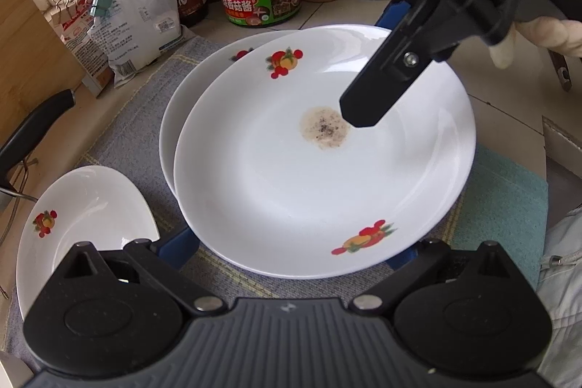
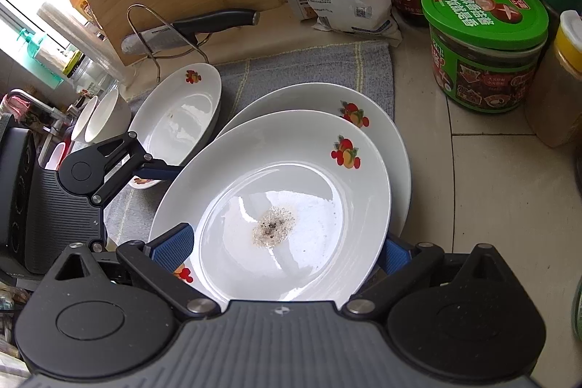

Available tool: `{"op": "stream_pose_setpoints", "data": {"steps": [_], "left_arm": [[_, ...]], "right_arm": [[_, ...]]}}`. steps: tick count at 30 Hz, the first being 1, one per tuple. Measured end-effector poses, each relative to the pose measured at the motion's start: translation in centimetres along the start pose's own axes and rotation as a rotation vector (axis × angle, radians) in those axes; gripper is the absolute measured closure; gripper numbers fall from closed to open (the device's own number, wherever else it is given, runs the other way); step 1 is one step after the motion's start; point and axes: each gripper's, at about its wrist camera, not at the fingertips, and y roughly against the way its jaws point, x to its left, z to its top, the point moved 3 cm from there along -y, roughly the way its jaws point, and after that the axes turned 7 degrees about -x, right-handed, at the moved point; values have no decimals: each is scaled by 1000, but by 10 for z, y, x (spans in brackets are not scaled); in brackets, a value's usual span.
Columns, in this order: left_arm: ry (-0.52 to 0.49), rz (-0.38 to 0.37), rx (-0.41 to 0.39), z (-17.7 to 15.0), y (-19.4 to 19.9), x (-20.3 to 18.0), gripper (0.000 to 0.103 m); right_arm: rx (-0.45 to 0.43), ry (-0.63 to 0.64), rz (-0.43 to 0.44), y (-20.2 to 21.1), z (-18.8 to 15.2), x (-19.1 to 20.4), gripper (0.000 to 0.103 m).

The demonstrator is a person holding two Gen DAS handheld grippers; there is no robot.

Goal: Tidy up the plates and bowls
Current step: 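Set the stained plate down on the stack and open the right tool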

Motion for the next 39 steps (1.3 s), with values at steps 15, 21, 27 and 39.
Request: {"op": "stream_pose_setpoints", "data": {"steps": [15,21,27,39], "left_arm": [[-36,7,40,2,5,-7,2],[-46,8,49,3,5,-7,2],[-64,18,51,3,4,-10,2],[-58,8,23,7,7,-16,2]], "right_arm": [[10,-40,20,7,-4,-1,0],[11,-57,23,10,-4,-2,0],[10,-57,19,12,-5,-2,0],[34,-60,-35,12,-8,1,0]]}}
